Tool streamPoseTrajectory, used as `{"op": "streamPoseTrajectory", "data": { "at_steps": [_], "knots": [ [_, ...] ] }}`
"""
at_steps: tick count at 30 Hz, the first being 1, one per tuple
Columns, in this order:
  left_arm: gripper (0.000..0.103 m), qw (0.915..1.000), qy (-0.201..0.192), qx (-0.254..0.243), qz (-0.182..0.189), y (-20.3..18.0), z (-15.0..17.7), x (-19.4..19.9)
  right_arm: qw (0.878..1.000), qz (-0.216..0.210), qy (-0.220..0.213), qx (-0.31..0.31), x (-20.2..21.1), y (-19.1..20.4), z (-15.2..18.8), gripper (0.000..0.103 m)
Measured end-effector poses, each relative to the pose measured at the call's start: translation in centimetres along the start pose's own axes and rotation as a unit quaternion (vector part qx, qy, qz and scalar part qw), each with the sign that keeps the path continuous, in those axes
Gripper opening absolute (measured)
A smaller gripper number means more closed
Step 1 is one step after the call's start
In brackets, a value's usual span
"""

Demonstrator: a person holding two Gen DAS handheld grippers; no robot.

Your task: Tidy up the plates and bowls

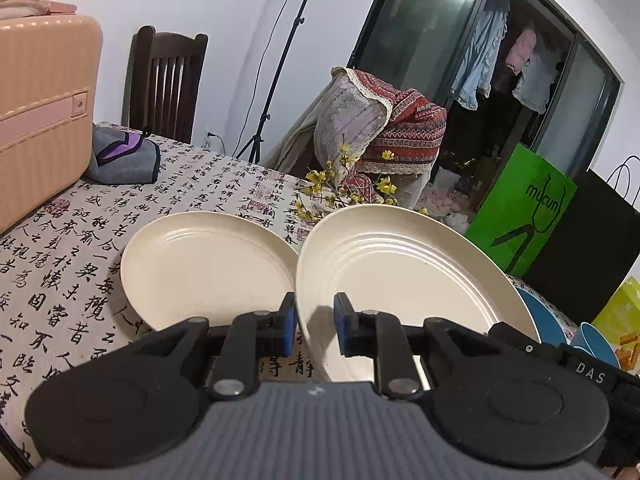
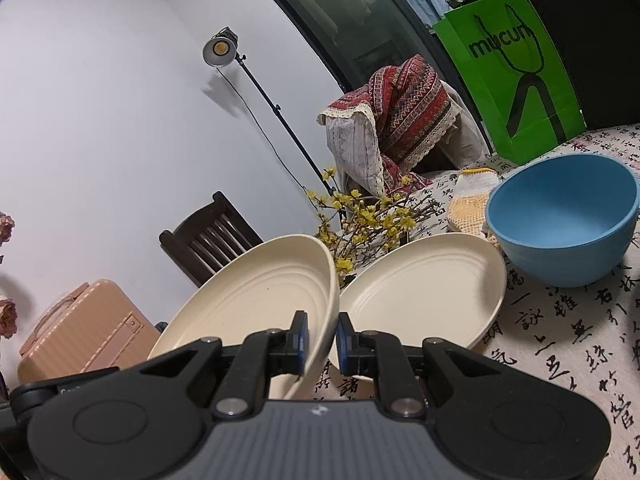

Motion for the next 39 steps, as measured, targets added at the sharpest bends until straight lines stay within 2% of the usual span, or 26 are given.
{"op": "streamPoseTrajectory", "data": {
  "at_steps": [39],
  "knots": [
    [0.020, 0.9991, -0.007, -0.001, 0.041, -2.8, 1.8, 5.0, 0.999, 0.008, -0.030, -0.016, 7.4, -1.6, -0.4, 0.014]
  ]
}}
Point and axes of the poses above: each gripper's, at about its wrist camera, not at the fingertips, and x roughly against the way its jaws point, y to its left, z to its underside, the point moved 1 cm from there along -x, roughly the way its jaws point, and after that the axes turned 12 degrees about -y, right-handed, at the moved point
